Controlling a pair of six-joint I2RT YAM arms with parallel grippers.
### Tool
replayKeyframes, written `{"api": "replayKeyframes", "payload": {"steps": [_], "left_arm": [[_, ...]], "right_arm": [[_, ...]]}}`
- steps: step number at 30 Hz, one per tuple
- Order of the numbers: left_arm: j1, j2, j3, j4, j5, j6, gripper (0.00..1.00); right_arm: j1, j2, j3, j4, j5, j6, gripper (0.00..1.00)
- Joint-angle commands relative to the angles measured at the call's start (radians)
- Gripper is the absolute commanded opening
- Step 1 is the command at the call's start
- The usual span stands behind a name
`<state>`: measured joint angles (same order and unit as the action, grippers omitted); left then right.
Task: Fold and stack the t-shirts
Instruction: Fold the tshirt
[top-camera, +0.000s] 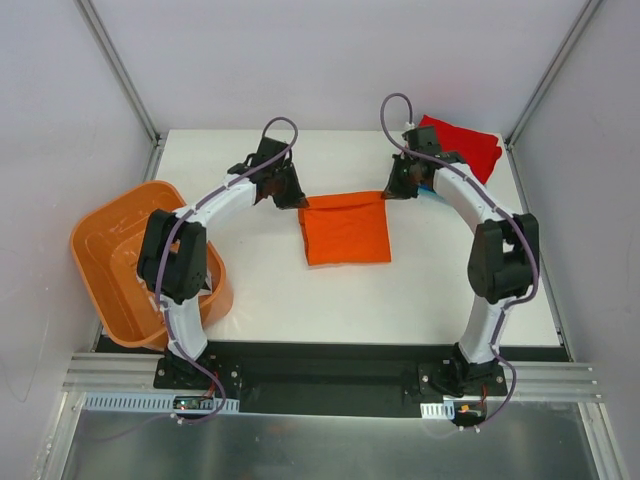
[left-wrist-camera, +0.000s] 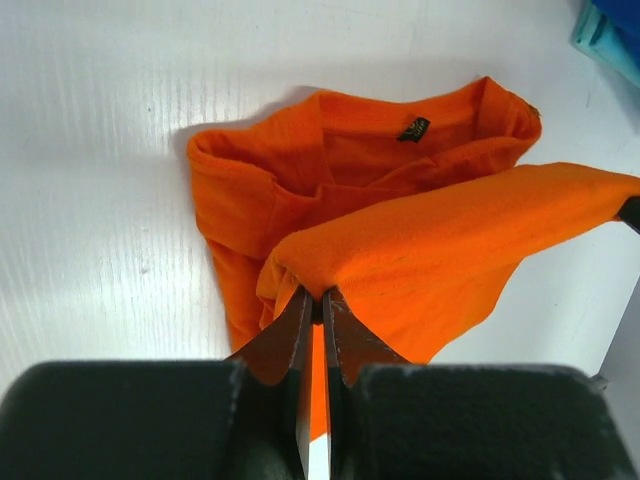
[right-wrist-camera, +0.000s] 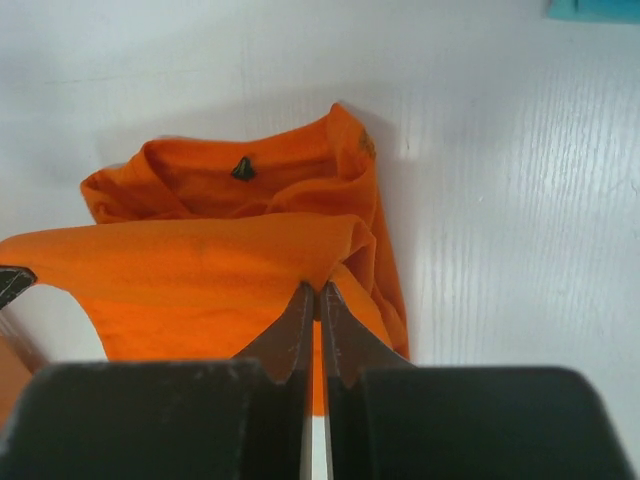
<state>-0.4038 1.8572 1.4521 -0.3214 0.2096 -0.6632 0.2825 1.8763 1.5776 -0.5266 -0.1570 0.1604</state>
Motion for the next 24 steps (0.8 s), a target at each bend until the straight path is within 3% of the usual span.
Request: {"api": "replayKeyframes", "payload": {"steps": [1, 8, 10, 12, 13, 15, 17, 18, 19, 20, 24], "left_arm": [[0.031, 0.071, 0.074, -0.024, 0.037, 0.045, 0.00], [0.062, 0.138, 0.094, -0.024, 0.059, 0.042, 0.00], [0.065, 0.151, 0.093, -0.024, 0.065, 0.039, 0.02], [0.066, 0.158, 0.099, -0.025, 0.076, 0.037, 0.18], [0.066, 0.158, 0.102, -0.025, 0.083, 0.037, 0.25], [0.066, 0.142, 0.109, -0.025, 0.099, 0.034, 0.48], [0.066, 0.117, 0.113, -0.025, 0.109, 0.034, 0.88], [0.066, 0.079, 0.111, -0.025, 0.119, 0.036, 0.99], [0.065, 0.059, 0.108, -0.024, 0.120, 0.034, 0.99], [0.060, 0.016, 0.094, -0.024, 0.119, 0.030, 0.99], [0.025, -0.091, 0.044, -0.024, 0.102, 0.020, 0.99]], "right_arm": [[-0.026, 0.079, 0.082, 0.008, -0.024, -0.012, 0.01], [-0.037, 0.188, 0.159, 0.010, -0.073, -0.004, 0.01], [-0.037, 0.210, 0.179, 0.005, -0.078, -0.004, 0.08], [-0.039, 0.230, 0.196, -0.010, -0.093, -0.007, 0.18], [-0.039, 0.233, 0.206, -0.018, -0.096, -0.010, 0.29], [-0.039, 0.225, 0.222, -0.033, -0.098, -0.015, 0.39], [-0.040, 0.193, 0.231, -0.050, -0.098, -0.025, 0.54], [-0.040, 0.179, 0.229, -0.058, -0.101, -0.028, 0.66], [-0.040, 0.163, 0.229, -0.070, -0.101, -0.033, 0.92], [-0.040, 0.123, 0.216, -0.073, -0.102, -0.032, 0.97], [-0.031, 0.005, 0.115, -0.052, -0.145, -0.032, 0.97]]}}
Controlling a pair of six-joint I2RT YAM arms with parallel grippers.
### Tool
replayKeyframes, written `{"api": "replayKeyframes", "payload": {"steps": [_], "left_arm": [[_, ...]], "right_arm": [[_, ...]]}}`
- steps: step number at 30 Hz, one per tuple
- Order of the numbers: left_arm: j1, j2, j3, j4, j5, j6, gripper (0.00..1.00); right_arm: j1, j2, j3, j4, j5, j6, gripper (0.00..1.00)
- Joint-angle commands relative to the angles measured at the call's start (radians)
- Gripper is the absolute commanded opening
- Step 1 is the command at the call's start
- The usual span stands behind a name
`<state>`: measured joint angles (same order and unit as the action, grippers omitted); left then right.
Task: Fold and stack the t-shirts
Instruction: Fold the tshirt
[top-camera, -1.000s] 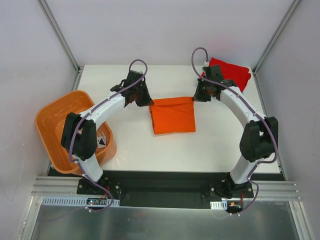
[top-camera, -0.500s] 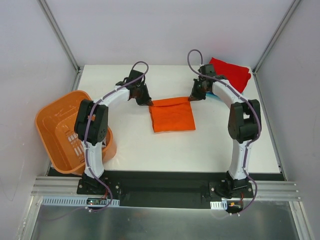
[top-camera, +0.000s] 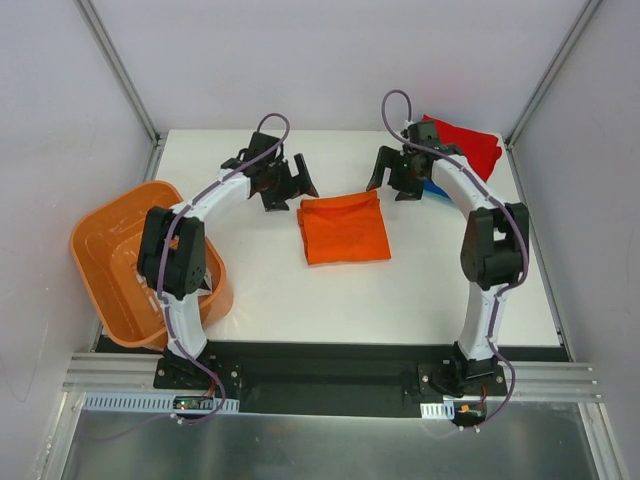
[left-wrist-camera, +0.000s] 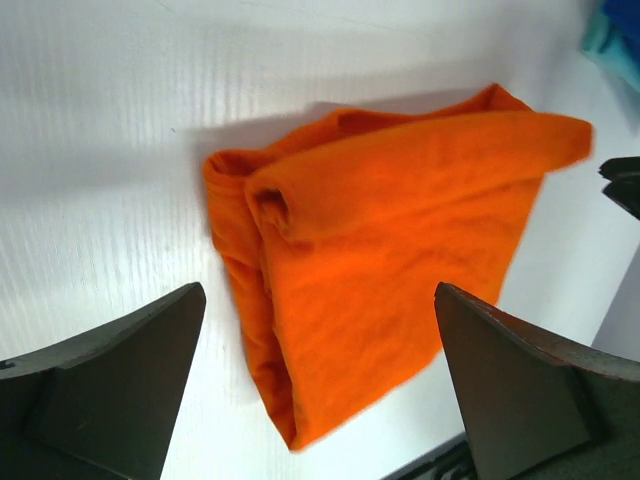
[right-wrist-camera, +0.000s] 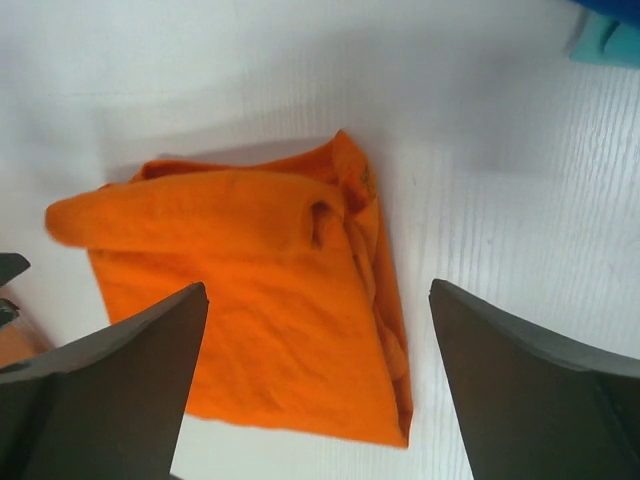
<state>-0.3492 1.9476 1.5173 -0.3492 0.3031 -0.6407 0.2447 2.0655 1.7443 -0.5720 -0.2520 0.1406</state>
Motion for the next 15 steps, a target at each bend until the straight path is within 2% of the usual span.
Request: {"api": "replayKeyframes", "payload": {"steps": [1, 4, 8, 15], "left_arm": [[-0.054, -0.199, -0.044, 0.007, 0.011, -0.005, 0.99], [-0.092, -0.236, -0.089, 0.030, 0.065, -0.016, 0.99], [-0.163, -0.237, -0.155, 0.094, 0.143, -0.046, 0.99], [-0.218, -0.158, -0.216, 0.154, 0.195, -0.060, 0.99]], "right_arm": [[0.008, -0.226, -0.083, 0.018, -0.082, -0.012, 0.97], [0.021, -0.258, -0.167, 0.073, -0.177, 0.019, 0.97], [0.041, -0.223, -0.183, 0.121, -0.210, 0.060, 0.97], [0.045, 0.002, 0.003, 0.167, -0.335, 0.135, 0.97]]}}
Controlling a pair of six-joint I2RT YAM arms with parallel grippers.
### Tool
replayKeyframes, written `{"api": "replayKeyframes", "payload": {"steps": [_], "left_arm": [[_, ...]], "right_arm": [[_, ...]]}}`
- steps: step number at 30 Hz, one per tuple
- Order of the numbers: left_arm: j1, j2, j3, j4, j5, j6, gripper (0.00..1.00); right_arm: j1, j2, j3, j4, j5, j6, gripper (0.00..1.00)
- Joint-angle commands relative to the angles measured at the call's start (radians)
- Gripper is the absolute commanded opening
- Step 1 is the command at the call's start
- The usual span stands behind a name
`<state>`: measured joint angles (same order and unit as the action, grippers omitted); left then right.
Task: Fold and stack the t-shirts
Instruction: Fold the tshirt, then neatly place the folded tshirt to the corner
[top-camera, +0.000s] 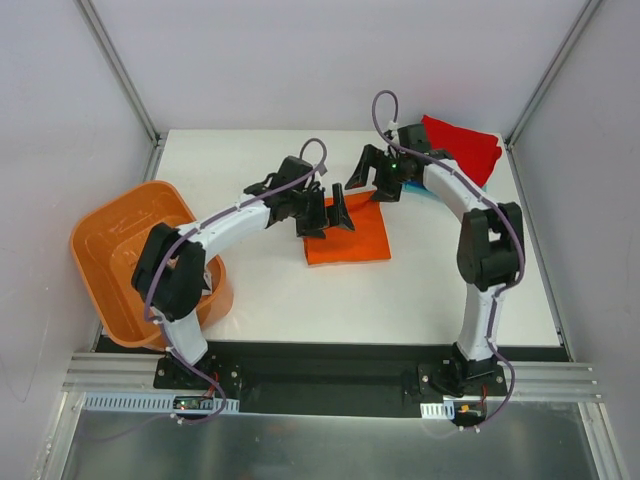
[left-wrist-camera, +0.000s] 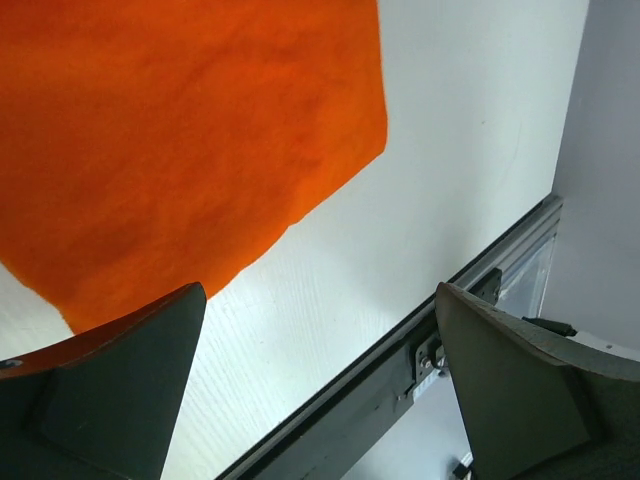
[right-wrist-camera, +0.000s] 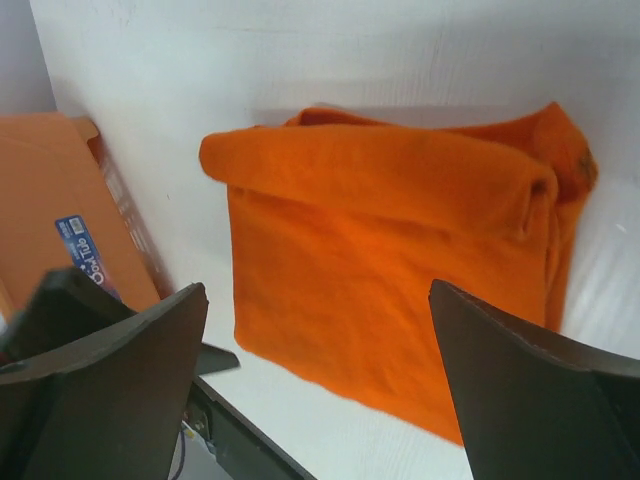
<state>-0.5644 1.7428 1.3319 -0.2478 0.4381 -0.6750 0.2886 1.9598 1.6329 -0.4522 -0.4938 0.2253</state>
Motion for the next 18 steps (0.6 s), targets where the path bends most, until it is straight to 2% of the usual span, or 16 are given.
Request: {"api": "replayKeyframes", "payload": {"steps": [1, 4, 9, 13, 18], "left_arm": [[-0.003, 0.056, -0.046, 0.054, 0.063, -0.029, 0.99], [-0.003, 0.089, -0.083, 0.068, 0.093, -0.034, 0.99], [-0.003, 0.122, -0.151, 0.088, 0.111, -0.035, 0.99], [-0.003, 0.135, -0.189, 0.093, 0.120, -0.035, 0.99], [-0.003, 0.107, -0.137, 0.094, 0.117, -0.021, 0.99]], "right_arm": [[0.001, 0.152, 0.157, 0.044, -0.101, 0.057, 0.97], [0.000, 0.229, 0.217, 0.058, -0.086, 0.069, 0.97], [-0.017, 0.387, 0.425, 0.081, -0.065, 0.111, 0.97], [-0.032, 0.497, 0.490, 0.110, -0.109, 0.150, 0.97], [-0.034, 0.415, 0.427, 0.155, -0.126, 0.143, 0.97]]}}
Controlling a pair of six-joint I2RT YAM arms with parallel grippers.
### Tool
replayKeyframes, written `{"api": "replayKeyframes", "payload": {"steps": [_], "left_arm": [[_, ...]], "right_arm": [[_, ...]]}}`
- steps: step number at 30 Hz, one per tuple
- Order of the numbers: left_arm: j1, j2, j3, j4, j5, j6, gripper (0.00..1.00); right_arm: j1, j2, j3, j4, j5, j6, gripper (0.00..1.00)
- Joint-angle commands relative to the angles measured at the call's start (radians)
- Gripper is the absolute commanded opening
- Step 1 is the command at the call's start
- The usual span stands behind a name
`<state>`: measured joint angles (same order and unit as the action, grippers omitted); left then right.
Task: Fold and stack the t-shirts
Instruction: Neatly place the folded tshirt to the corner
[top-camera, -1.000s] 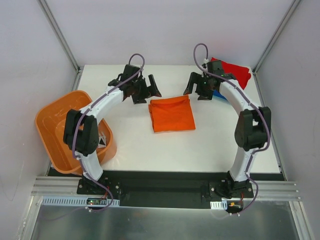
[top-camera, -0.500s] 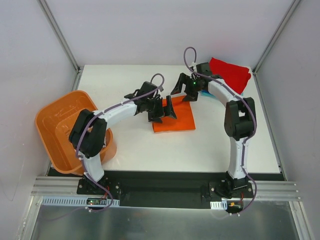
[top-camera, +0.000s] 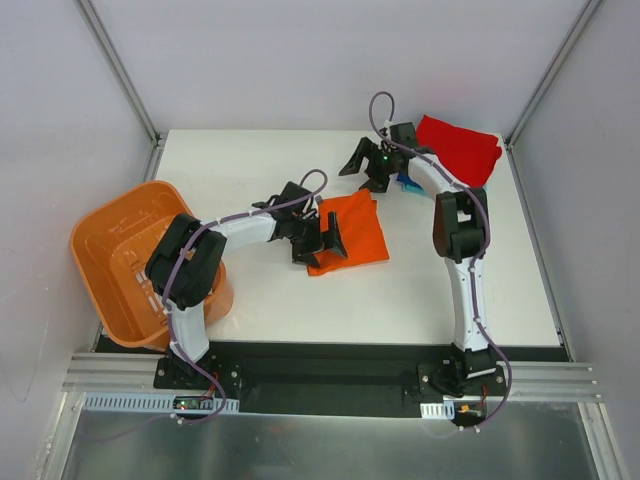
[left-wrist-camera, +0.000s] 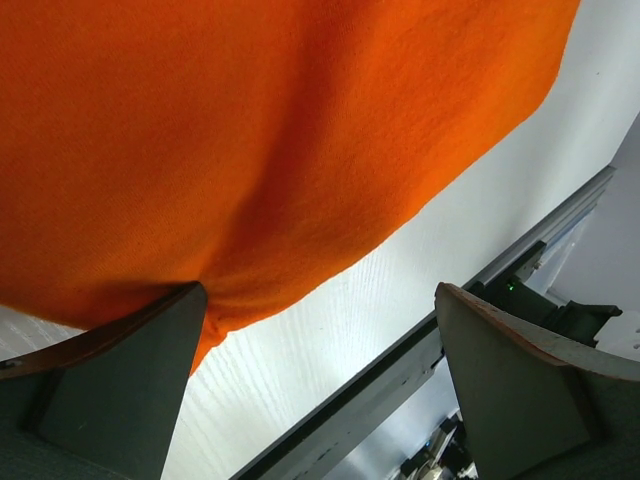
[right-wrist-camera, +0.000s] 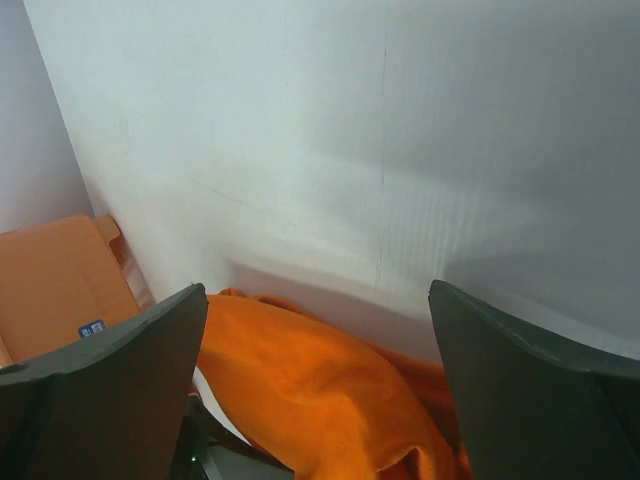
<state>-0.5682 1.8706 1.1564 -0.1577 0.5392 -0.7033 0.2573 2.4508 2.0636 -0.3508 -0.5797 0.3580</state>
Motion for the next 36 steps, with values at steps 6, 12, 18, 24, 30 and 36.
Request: {"api": "replayKeyframes", "payload": {"steps": [6, 12, 18, 24, 30, 36], "left_arm": [[0.002, -0.138, 0.126, -0.003, -0.024, 0.045, 0.99], [0.071, -0.153, 0.152, -0.009, -0.055, 0.053, 0.99], [0.139, 0.033, 0.288, -0.011, -0.021, 0.064, 0.99], [0.186, 0.172, 0.341, -0.009, -0.002, 0.053, 0.99], [0.208, 0.251, 0.318, -0.009, -0.016, 0.045, 0.99], [0.209, 0.219, 0.281, -0.009, -0.018, 0.060, 0.99]], "right_arm": [[-0.027, -0.284, -0.012, -0.066, 0.067, -0.077, 0.97], [-0.020, -0.573, -0.370, 0.048, 0.054, -0.081, 0.97], [-0.003, -0.520, -0.430, 0.124, -0.065, -0.007, 0.97], [0.014, -0.337, -0.361, 0.121, -0.037, 0.051, 0.97], [-0.010, -0.162, -0.297, 0.108, 0.021, 0.105, 0.97], [-0.015, -0.122, -0.284, 0.104, -0.002, 0.087, 0.97]]}}
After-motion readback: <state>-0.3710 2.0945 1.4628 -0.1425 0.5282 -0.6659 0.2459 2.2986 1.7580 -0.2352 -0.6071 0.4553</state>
